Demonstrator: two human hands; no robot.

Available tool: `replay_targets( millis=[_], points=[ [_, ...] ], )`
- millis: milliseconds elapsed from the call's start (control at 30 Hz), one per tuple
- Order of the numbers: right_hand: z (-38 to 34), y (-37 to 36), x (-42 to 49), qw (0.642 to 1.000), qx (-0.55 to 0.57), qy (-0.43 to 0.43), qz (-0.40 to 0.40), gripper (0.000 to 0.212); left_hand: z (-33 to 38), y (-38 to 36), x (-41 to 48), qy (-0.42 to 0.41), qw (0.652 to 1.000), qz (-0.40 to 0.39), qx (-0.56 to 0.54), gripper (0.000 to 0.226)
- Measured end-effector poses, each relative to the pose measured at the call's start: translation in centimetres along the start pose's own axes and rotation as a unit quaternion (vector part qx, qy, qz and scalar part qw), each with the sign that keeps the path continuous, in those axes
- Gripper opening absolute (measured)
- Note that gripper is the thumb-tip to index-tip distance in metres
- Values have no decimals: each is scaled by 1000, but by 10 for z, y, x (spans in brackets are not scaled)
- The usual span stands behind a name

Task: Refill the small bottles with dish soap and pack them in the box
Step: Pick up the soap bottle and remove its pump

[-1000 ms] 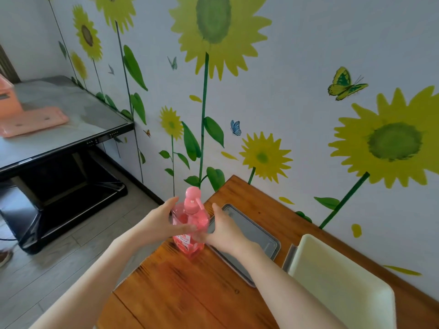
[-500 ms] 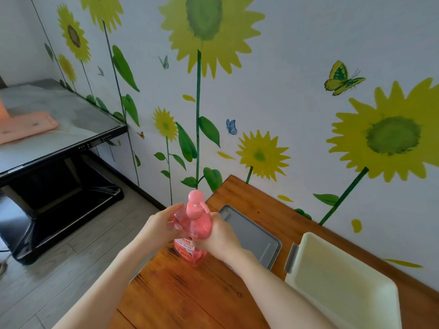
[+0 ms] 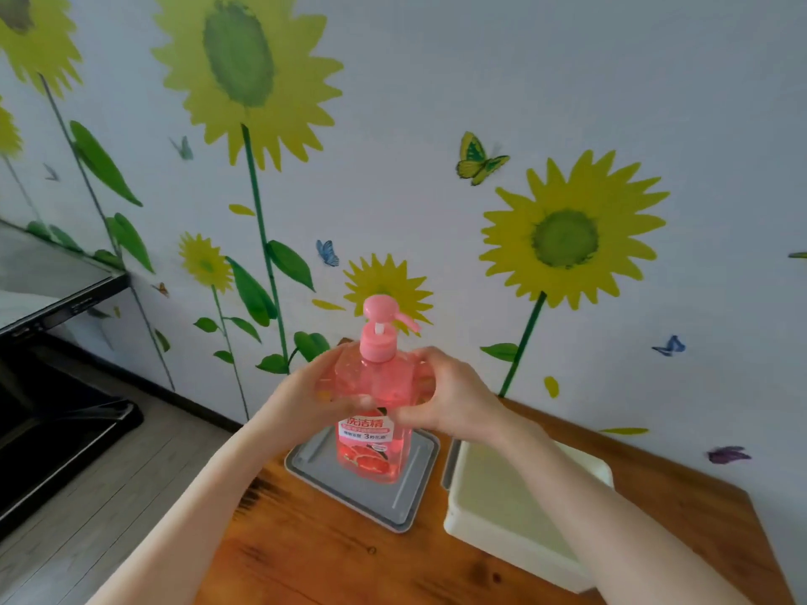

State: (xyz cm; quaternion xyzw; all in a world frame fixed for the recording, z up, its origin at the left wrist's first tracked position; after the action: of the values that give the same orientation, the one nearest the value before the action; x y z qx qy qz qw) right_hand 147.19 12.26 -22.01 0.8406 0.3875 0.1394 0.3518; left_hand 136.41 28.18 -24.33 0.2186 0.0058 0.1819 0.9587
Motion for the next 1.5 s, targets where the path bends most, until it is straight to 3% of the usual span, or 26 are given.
replay_targets(
  millis=[133, 300, 400, 633, 833, 1033, 1133, 1367, 1500],
  points=[
    [15, 46, -33, 999, -2, -17, 34, 71, 30, -40, 6, -29, 994, -60, -89, 78],
    [37, 97, -86, 997, 3, -38, 74, 73, 80, -94, 5, -84, 983, -110, -120, 52],
    [49, 121, -120, 994, 2, -53, 99, 69, 104, -125, 0, -108, 974, -135, -147, 48],
    [85, 151, -197, 982, -50, -128, 128, 78, 135, -198, -11, -135, 951, -235, -147, 70],
    [116, 146, -253, 966, -28, -208, 154, 63, 133, -258, -23, -125, 935, -309, -123, 71],
    [147, 122, -296, 943, -4, -280, 179, 70, 122, -304, -44, -127, 896, -391, -168, 72],
    [159, 106, -309, 934, 10, -302, 192, 73, 112, -320, -51, -118, 882, -422, -172, 85],
    [184, 65, -320, 919, 30, -330, 213, 85, 77, -344, -56, -121, 874, -461, -92, 60],
    [195, 48, -321, 913, 19, -348, 213, 83, 58, -354, -58, -113, 874, -468, -63, 62]
  ],
)
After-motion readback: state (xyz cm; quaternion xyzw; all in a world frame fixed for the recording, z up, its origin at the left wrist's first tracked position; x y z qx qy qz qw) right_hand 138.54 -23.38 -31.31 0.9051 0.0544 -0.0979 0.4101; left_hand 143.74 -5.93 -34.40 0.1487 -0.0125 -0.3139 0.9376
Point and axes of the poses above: each hand's wrist, its own x-axis towards the middle knuckle, its own y-axis out of the back of the hand, z = x × y, the point moved 1 cm from there along x, towards the middle knuckle
